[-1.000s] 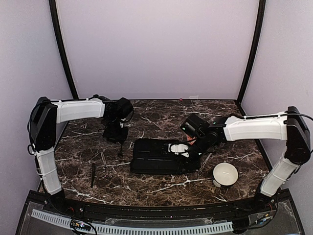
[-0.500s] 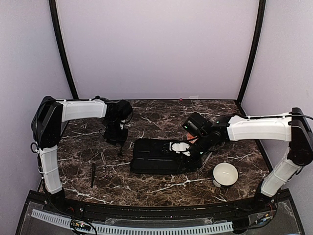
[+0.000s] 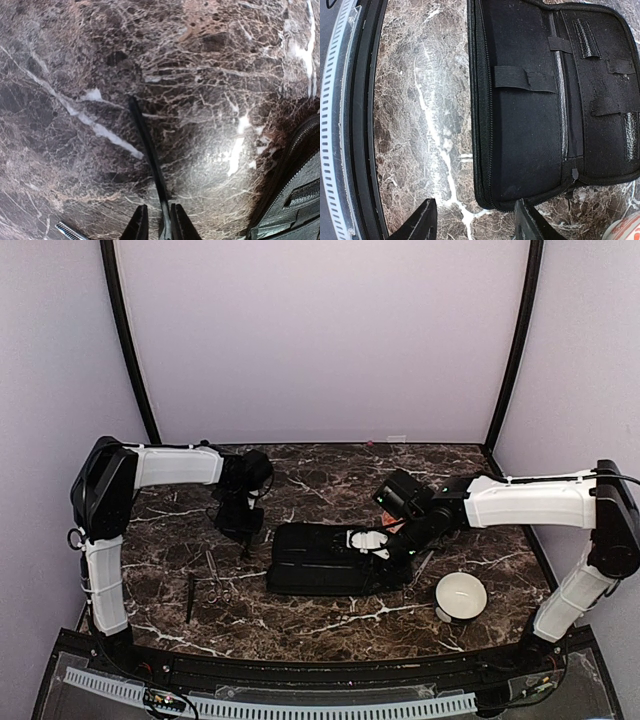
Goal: Sort the hair-cutting tools
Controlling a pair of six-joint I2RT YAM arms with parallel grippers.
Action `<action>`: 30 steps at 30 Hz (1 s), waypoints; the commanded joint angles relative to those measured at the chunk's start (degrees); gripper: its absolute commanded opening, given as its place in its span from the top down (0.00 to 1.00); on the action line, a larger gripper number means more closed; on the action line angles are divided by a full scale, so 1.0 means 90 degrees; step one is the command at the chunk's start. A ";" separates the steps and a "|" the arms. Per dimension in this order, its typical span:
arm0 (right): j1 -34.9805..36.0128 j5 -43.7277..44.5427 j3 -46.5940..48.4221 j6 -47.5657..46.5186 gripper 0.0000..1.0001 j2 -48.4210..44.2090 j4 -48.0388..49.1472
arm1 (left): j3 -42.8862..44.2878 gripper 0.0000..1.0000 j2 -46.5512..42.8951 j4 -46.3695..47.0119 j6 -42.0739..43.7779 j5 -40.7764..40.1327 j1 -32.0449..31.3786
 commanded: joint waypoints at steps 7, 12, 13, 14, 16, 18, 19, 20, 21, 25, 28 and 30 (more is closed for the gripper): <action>-0.0014 -0.0112 -0.0020 -0.0058 0.47 -0.0065 0.0056 | -0.0046 0.86 -0.0049 -0.0136 0.0049 0.0011 0.0001; -0.0014 -0.0101 -0.0046 -0.0060 0.47 -0.0074 0.0067 | -0.0060 0.76 -0.0038 -0.0221 0.0025 -0.0017 0.0001; -0.0014 -0.0107 -0.0046 -0.0060 0.47 -0.0079 0.0071 | -0.0062 0.74 -0.0047 -0.0251 0.0011 -0.0045 0.0001; -0.0014 -0.0102 -0.0045 -0.0062 0.47 -0.0067 0.0075 | -0.0066 0.74 -0.0048 -0.0273 0.0010 -0.0073 0.0001; -0.0014 -0.0100 -0.0047 -0.0057 0.47 -0.0056 0.0075 | -0.0084 0.77 -0.0048 -0.0293 0.0018 -0.0098 0.0001; -0.0014 -0.0109 -0.0039 -0.0059 0.47 -0.0052 0.0075 | -0.0112 0.79 -0.0048 -0.0280 0.0028 -0.0078 0.0001; -0.0014 -0.0110 -0.0038 -0.0059 0.47 -0.0046 0.0075 | -0.0115 0.80 -0.0048 -0.0274 0.0037 -0.0063 0.0001; -0.0014 -0.0113 -0.0045 -0.0056 0.47 -0.0045 0.0083 | -0.0121 0.82 -0.0048 -0.0271 0.0047 -0.0040 0.0001; -0.0014 -0.0110 -0.0052 -0.0061 0.47 -0.0045 0.0077 | -0.0123 0.82 -0.0053 -0.0269 0.0057 -0.0035 0.0001; -0.0014 -0.0112 -0.0057 -0.0060 0.47 -0.0050 0.0085 | -0.0149 0.82 -0.0044 -0.0263 0.0104 -0.0040 0.0001; -0.0014 -0.0102 -0.0036 -0.0041 0.47 -0.0059 0.0076 | -0.0190 0.81 -0.0043 -0.0287 0.0097 -0.0107 0.0001; -0.0014 -0.0110 -0.0033 -0.0037 0.47 -0.0083 0.0076 | -0.0218 0.81 -0.0038 -0.0267 0.0106 -0.0062 0.0001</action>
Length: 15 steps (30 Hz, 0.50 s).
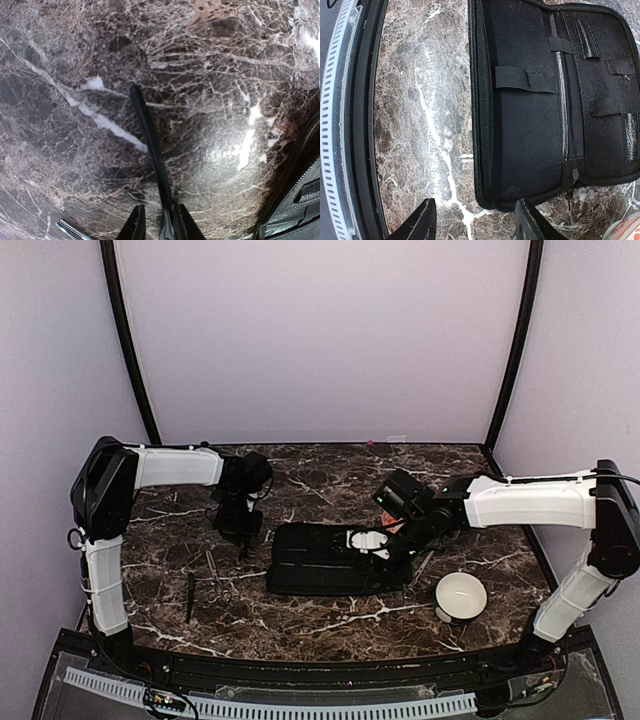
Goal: Sort the hair-cutting tools
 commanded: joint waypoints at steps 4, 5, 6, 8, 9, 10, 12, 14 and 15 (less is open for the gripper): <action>-0.0008 -0.0103 -0.0050 -0.0031 0.47 -0.0076 0.0094 | -0.0232 0.81 -0.0047 -0.0067 0.0080 0.0137 -0.0008; -0.0005 -0.0097 -0.0049 -0.0033 0.47 -0.0075 0.0100 | -0.0245 0.83 -0.0041 -0.0061 0.0080 0.0162 -0.0009; -0.0005 -0.0108 -0.0048 -0.0035 0.47 -0.0066 0.0087 | -0.0260 0.84 -0.0041 -0.0060 0.0080 0.0166 -0.0016; -0.0005 -0.0113 -0.0046 -0.0030 0.47 -0.0062 0.0090 | -0.0262 0.87 -0.0043 -0.0107 0.0076 0.0155 -0.0018; -0.0005 -0.0108 -0.0046 -0.0029 0.47 -0.0062 0.0086 | -0.0240 0.88 -0.0041 -0.0155 0.0071 0.0128 -0.0018; -0.0005 -0.0103 -0.0053 -0.0031 0.47 -0.0065 0.0084 | -0.0214 0.91 -0.0048 -0.0216 0.0076 0.0097 -0.0018; 0.0000 -0.0103 -0.0063 -0.0026 0.47 -0.0082 0.0090 | -0.0176 0.95 -0.0102 -0.0314 0.0129 0.0064 -0.0018; -0.0005 -0.0108 -0.0111 -0.0036 0.46 -0.0110 0.0103 | -0.0173 0.99 -0.0221 -0.0364 0.0191 0.0013 -0.0018; -0.0010 -0.0099 -0.0146 -0.0051 0.46 -0.0134 0.0114 | -0.0166 1.00 -0.0293 -0.0387 0.0255 -0.0001 -0.0018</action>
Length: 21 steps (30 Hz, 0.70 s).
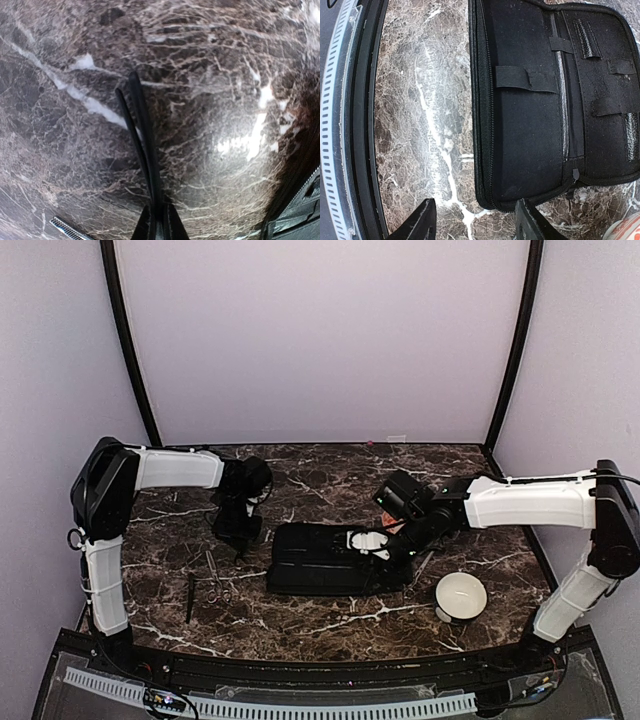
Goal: Sort the hair-cutting tools
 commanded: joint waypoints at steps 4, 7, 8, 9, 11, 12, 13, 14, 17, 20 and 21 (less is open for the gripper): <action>0.0018 0.0088 -0.0266 -0.0146 0.47 -0.0301 0.0198 | 0.0052 1.00 -0.0663 -0.0319 0.0780 0.0124 -0.0014; 0.0057 0.0187 -0.0323 -0.0258 0.47 -0.0440 0.0224 | 0.0065 1.00 -0.1043 -0.0228 0.1461 0.0467 -0.0014; 0.0101 0.0281 -0.0343 -0.0300 0.47 -0.0451 0.0240 | 0.0113 1.00 -0.1170 -0.0260 0.1727 0.0631 -0.0022; 0.0194 0.0496 -0.0379 -0.0363 0.47 -0.0442 0.0270 | 0.0162 1.00 -0.1320 -0.0289 0.2042 0.0792 -0.0043; 0.0455 0.1048 -0.0412 -0.0577 0.47 -0.0373 0.0297 | 0.0162 1.00 -0.1680 -0.0200 0.2559 0.1033 -0.0143; 0.0569 0.1292 -0.0418 -0.0662 0.47 -0.0341 0.0325 | 0.0131 1.00 -0.1848 -0.0123 0.2737 0.1074 -0.0149; 0.0647 0.1466 -0.0414 -0.0736 0.47 -0.0309 0.0354 | 0.0070 1.00 -0.1975 -0.0023 0.2888 0.1127 -0.0336; 0.0716 0.1590 -0.0389 -0.0786 0.46 -0.0275 0.0376 | 0.0017 1.00 -0.2089 0.0077 0.2987 0.1126 -0.0393; 0.0862 0.1872 -0.0179 -0.0792 0.46 -0.0119 0.0293 | -0.0081 1.00 -0.2249 0.0182 0.3183 0.1246 -0.0432; 0.0921 0.1933 0.0048 -0.0737 0.46 -0.0019 0.0165 | -0.0275 1.00 -0.2475 0.0331 0.3433 0.1365 -0.0482; 0.0939 0.1933 0.0086 -0.0752 0.46 -0.0016 0.0177 | -0.0395 1.00 -0.2601 0.0448 0.3528 0.1391 -0.0510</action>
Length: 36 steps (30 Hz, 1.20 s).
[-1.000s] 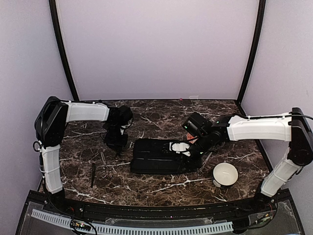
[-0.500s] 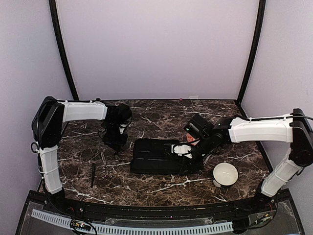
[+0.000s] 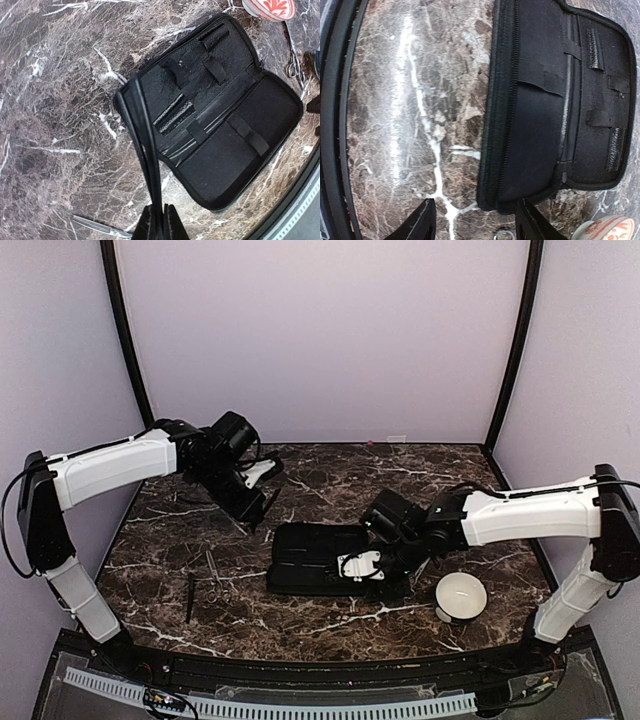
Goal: Sort the hair-cutting tools
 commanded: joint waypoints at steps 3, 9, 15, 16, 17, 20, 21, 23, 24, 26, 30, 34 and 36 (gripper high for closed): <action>0.0172 0.0357 0.0445 -0.0135 0.46 0.0218 0.0103 | -0.0844 1.00 -0.0911 0.0778 0.1027 0.0442 -0.0070; 0.0307 0.0158 0.0671 -0.0213 0.47 0.0943 0.0477 | -0.1464 1.00 -0.1852 0.1361 0.1354 0.0327 -0.0067; 0.0344 -0.0215 0.0995 -0.0124 0.68 0.1426 0.0539 | -0.1824 1.00 -0.2191 0.1402 0.1235 0.0538 -0.0075; 0.0352 -0.0301 0.0945 -0.0149 0.74 0.1416 0.0534 | -0.1854 1.00 -0.2207 0.1373 0.1261 0.0643 -0.0075; 0.0358 -0.0392 0.0863 -0.0217 0.79 0.1384 0.0535 | -0.1891 1.00 -0.2210 0.1341 0.1299 0.0689 -0.0078; 0.0394 -0.0457 0.0323 -0.0496 0.86 0.1179 0.0672 | -0.2094 1.00 -0.2237 0.1321 0.1441 0.0959 -0.0101; 0.0411 -0.0430 0.0172 -0.0610 0.89 0.1123 0.0694 | -0.2150 1.00 -0.2219 0.1265 0.1500 0.1120 -0.0112; 0.0416 -0.0364 -0.0162 -0.0838 0.93 0.1028 0.0741 | -0.2148 1.00 -0.2118 0.1028 0.1606 0.1486 -0.0168; 0.0425 -0.0358 -0.0295 -0.0964 0.94 0.0983 0.0742 | -0.2126 1.00 -0.2030 0.0886 0.1624 0.1613 -0.0216; 0.0441 -0.0364 -0.0499 -0.1257 0.96 0.0955 0.0682 | -0.2113 1.00 -0.1873 0.0773 0.1533 0.1624 -0.0372; 0.0515 -0.0235 -0.0823 -0.1576 1.00 0.0971 0.0798 | -0.1938 1.00 -0.1325 0.0529 0.1291 0.1313 -0.0618; 0.0533 -0.0229 -0.1012 -0.1715 1.00 0.0840 0.0790 | -0.1673 1.00 -0.0755 0.0122 0.1401 0.1166 -0.1091; 0.0528 -0.0304 -0.1058 -0.1801 1.00 0.0757 0.0674 | -0.1512 1.00 -0.0456 -0.0097 0.1450 0.1197 -0.1351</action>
